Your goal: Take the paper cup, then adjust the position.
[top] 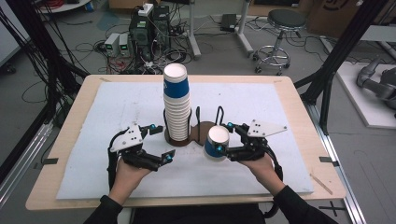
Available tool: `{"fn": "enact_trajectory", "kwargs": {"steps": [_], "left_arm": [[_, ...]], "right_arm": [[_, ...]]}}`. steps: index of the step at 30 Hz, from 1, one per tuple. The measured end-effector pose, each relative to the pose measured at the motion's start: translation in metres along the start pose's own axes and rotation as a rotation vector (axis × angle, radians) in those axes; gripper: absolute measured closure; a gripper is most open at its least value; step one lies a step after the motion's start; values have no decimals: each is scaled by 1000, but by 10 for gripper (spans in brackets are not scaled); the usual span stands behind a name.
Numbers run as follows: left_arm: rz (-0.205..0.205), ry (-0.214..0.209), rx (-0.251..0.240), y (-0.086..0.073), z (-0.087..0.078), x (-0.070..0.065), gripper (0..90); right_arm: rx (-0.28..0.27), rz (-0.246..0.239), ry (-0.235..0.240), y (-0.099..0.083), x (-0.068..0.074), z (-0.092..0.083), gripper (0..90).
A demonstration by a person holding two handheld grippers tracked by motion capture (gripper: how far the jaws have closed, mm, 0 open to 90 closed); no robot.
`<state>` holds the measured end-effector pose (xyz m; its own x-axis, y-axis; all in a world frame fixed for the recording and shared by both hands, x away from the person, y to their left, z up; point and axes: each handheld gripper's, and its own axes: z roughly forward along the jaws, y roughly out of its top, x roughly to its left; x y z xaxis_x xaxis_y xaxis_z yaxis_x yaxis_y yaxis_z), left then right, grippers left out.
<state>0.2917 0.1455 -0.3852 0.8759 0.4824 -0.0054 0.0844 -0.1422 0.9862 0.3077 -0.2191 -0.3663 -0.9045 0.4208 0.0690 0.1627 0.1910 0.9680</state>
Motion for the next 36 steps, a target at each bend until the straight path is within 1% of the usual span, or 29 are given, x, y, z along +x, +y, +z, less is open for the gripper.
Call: {"fn": "enact_trajectory", "kwargs": {"steps": [3,7,9,11,12,14,18,20,23,25,28,33,34,36], "left_arm": [[7,-10,7,0,3,-1,74],[10,-41,20,-2,7,-3,74],[15,-60,23,-2,10,-5,74],[12,-85,24,-2,13,-6,74],[16,-104,30,-2,16,-9,74],[17,-112,31,-2,18,-10,74],[20,-150,50,-3,25,-17,74],[22,-171,57,-4,28,-20,74],[20,-196,64,-3,32,-23,74],[8,-212,67,-4,35,-23,74],[4,-223,79,-6,40,-25,74],[-21,-251,79,-10,49,-26,74],[-23,-256,81,-10,50,-27,74],[-14,-264,88,-11,54,-29,74]], "right_arm": [[-3,-1,-1,0,0,0,303],[-3,6,1,0,-1,-1,303],[-8,0,0,0,-2,-1,303],[-4,4,2,0,-1,-1,303],[-6,4,8,0,-1,-1,303],[-7,4,10,0,-1,-1,303],[-10,-3,19,1,1,-1,303],[-13,0,21,1,1,0,303],[-14,-3,30,1,2,1,303],[-12,-3,36,1,2,1,303],[-17,-6,41,1,3,2,303],[-20,-8,66,1,6,4,303],[-19,-9,71,1,7,4,303],[-20,-16,84,1,9,6,303]]}}
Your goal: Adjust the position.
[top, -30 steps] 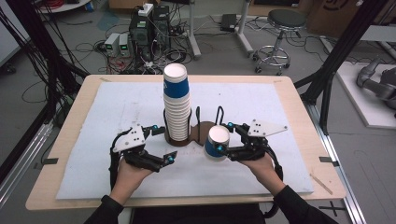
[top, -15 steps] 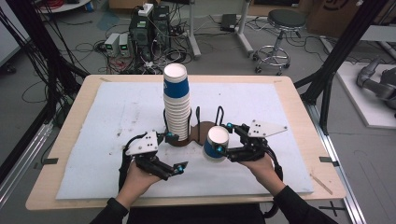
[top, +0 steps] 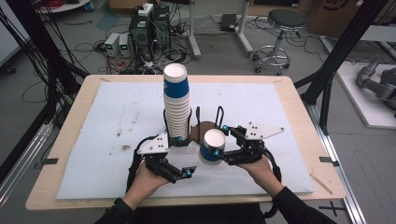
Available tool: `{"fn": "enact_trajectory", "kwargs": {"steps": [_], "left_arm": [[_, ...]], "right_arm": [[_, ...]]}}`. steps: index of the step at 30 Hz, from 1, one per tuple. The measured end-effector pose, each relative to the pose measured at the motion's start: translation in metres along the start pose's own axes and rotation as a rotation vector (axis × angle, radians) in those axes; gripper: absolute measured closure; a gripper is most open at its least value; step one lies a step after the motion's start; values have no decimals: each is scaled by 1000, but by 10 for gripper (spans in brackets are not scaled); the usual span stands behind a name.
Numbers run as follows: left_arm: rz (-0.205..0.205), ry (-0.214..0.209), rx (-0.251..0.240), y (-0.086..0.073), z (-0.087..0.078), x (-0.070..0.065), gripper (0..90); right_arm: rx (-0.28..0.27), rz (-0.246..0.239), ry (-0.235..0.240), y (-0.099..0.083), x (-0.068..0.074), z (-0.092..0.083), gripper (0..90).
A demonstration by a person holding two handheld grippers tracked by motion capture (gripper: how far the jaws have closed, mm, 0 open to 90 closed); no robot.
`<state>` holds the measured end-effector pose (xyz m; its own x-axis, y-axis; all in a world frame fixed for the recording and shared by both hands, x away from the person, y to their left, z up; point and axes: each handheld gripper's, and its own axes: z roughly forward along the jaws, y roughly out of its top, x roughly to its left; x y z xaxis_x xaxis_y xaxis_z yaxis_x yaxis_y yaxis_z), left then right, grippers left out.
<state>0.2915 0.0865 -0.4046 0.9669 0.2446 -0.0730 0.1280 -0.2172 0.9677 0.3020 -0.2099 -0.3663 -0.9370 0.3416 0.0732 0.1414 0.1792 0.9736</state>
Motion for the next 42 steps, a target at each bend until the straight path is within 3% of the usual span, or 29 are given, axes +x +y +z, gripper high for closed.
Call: {"fn": "enact_trajectory", "kwargs": {"steps": [11,18,25,30,37,42], "left_arm": [[-8,-39,2,-2,15,-3,74],[-20,-86,0,-5,24,-4,74],[-25,-105,7,-6,28,-3,74],[-18,-118,5,-5,28,-3,168],[-17,-119,24,-4,26,-2,191],[-8,-114,76,-2,24,1,198]], "right_arm": [[-1,-6,82,-1,10,8,304],[-6,-6,141,-1,16,14,303],[-8,-6,159,-2,19,17,303],[-11,1,169,-2,19,17,305],[-8,7,171,-2,18,17,305],[28,23,177,0,12,15,241]]}}
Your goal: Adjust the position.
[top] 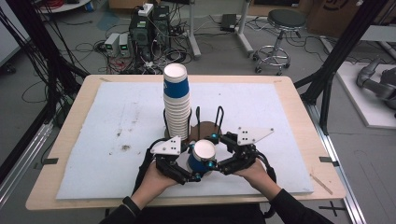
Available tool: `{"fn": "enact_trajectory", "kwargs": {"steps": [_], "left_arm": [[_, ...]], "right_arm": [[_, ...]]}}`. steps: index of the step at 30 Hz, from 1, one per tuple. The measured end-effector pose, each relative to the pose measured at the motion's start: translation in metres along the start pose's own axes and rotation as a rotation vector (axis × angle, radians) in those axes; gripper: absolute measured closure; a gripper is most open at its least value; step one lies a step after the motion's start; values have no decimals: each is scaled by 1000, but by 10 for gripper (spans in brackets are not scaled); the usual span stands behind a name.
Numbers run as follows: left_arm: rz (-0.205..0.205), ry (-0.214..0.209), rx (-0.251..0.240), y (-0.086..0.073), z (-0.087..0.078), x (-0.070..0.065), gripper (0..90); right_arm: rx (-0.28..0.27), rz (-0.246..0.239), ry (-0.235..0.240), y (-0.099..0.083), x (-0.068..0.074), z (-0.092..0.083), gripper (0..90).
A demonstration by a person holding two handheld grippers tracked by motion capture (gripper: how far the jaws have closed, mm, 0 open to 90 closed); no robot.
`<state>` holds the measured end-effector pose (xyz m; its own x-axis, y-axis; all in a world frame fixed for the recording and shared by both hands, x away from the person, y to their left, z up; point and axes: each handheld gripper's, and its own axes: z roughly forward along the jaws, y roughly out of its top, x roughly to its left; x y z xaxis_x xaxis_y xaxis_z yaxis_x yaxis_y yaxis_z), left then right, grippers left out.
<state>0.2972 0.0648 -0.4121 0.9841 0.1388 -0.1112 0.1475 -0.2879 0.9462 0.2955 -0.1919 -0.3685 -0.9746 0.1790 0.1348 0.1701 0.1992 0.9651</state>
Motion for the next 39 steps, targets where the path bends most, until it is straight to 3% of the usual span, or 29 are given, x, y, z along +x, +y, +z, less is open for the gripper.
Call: {"fn": "enact_trajectory", "kwargs": {"steps": [1,2,5,8,9,10,13,16,18,19,21,25,27,28,29,30,33,35,39], "left_arm": [[0,9,19,1,-1,1,201],[-1,38,67,3,-2,1,203],[14,46,105,5,-3,1,209],[25,92,199,10,-1,-1,213],[41,109,253,13,0,-2,215],[42,112,268,14,1,-3,216],[50,117,295,15,2,-4,218],[55,130,323,16,4,-5,219],[57,132,326,17,4,-6,219],[67,136,324,17,4,-6,219],[76,145,321,18,3,-7,208],[88,159,250,18,-1,-7,172],[82,147,177,17,-4,-7,164],[72,142,129,17,-6,-6,128],[62,139,89,17,-8,-6,128],[52,135,52,16,-10,-6,95],[32,129,-27,14,-14,-4,74],[10,119,-72,12,-15,-2,73],[-20,86,-115,9,-16,0,73]], "right_arm": [[18,21,14,3,-3,-3,208],[30,27,17,6,-5,-5,203],[73,34,10,12,-8,-10,189],[148,30,2,16,-9,-10,188],[173,31,-5,17,-8,-10,188],[188,17,-12,17,-8,-8,188],[232,21,-6,17,-7,-5,188],[307,-4,-42,12,-3,5,189],[315,-11,-47,11,-2,7,195],[336,-21,-50,10,-2,10,284],[329,-31,-47,9,-2,9,297],[298,-28,-41,9,-5,5,300],[262,-13,-30,9,-8,1,301],[214,12,-21,10,-10,-4,302],[214,12,-21,10,-10,-4,302],[165,38,-9,10,-13,-9,303],[117,58,2,10,-15,-13,303],[66,68,17,11,-15,-16,303],[46,76,36,11,-14,-16,303]]}}
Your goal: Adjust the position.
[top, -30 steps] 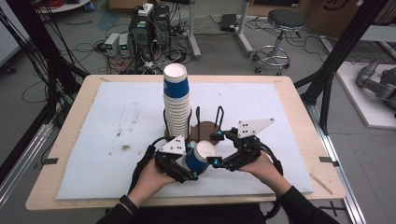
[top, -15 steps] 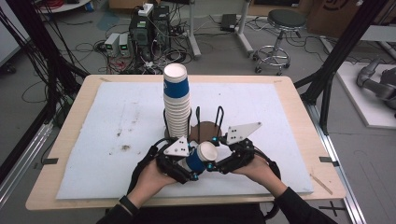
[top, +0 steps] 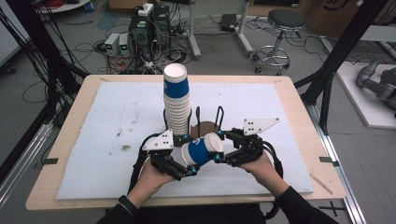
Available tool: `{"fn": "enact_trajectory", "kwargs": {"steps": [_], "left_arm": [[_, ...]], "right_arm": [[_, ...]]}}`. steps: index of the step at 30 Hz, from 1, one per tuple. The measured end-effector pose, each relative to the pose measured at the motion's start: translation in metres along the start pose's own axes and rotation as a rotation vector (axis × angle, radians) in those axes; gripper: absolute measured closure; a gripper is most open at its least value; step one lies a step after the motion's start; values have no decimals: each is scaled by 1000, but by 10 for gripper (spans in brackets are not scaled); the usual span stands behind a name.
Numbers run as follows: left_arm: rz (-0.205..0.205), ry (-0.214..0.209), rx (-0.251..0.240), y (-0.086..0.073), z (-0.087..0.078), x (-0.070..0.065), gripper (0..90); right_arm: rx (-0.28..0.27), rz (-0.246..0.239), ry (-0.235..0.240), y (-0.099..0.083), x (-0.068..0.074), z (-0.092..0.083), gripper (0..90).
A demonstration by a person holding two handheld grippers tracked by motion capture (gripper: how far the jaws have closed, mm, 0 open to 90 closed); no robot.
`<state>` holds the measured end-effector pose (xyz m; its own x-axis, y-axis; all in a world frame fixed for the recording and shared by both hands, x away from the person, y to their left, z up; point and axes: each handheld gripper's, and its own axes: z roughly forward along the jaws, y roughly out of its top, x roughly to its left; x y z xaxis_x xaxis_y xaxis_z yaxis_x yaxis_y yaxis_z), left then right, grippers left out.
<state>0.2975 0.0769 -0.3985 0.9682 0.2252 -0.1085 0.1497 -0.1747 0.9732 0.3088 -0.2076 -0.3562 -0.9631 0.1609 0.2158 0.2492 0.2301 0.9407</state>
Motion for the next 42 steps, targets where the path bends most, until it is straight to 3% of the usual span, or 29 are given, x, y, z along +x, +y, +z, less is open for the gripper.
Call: {"fn": "enact_trajectory", "kwargs": {"steps": [2,5,11,12,14,19,21,22,23,25,27,29,33,35,36,38,41,42], "left_arm": [[-3,-21,-1,0,0,0,74],[1,-37,7,1,-2,0,161],[-1,-56,67,6,-5,3,183],[8,-59,79,8,-6,3,188],[26,-47,115,11,-7,3,191],[88,-30,276,17,-1,-2,196],[110,-24,332,18,3,-4,198],[117,-21,349,18,5,-5,198],[128,-21,362,18,5,-6,199],[131,-18,365,19,6,-8,199],[140,-7,368,20,5,-7,199],[146,-2,341,21,3,-7,187],[115,8,199,20,-2,-7,145],[71,0,119,18,-5,-5,101],[49,-7,78,17,-6,-4,101],[16,-22,10,16,-10,-2,84],[-42,-66,-71,14,-13,2,84],[-58,-75,-91,14,-13,3,84]], "right_arm": [[-15,-3,7,-1,1,1,303],[-3,-4,9,-2,1,3,303],[30,-18,10,-2,0,3,283],[67,-36,-12,-1,0,3,214],[79,-32,-12,-1,0,2,211],[141,-78,-34,6,3,1,200],[214,-96,-33,6,6,6,200],[214,-96,-33,6,6,6,200],[263,-91,-34,4,7,11,200],[284,-95,-39,2,6,13,203],[311,-98,-33,0,6,16,274],[301,-114,-26,-1,6,16,283],[216,-86,0,0,3,10,291],[144,-62,13,-2,0,5,294],[144,-62,13,-2,0,5,294],[93,-52,14,-3,-1,2,294],[-2,-26,38,-4,-2,-2,294],[-2,-26,38,-4,-2,-2,294]]}}
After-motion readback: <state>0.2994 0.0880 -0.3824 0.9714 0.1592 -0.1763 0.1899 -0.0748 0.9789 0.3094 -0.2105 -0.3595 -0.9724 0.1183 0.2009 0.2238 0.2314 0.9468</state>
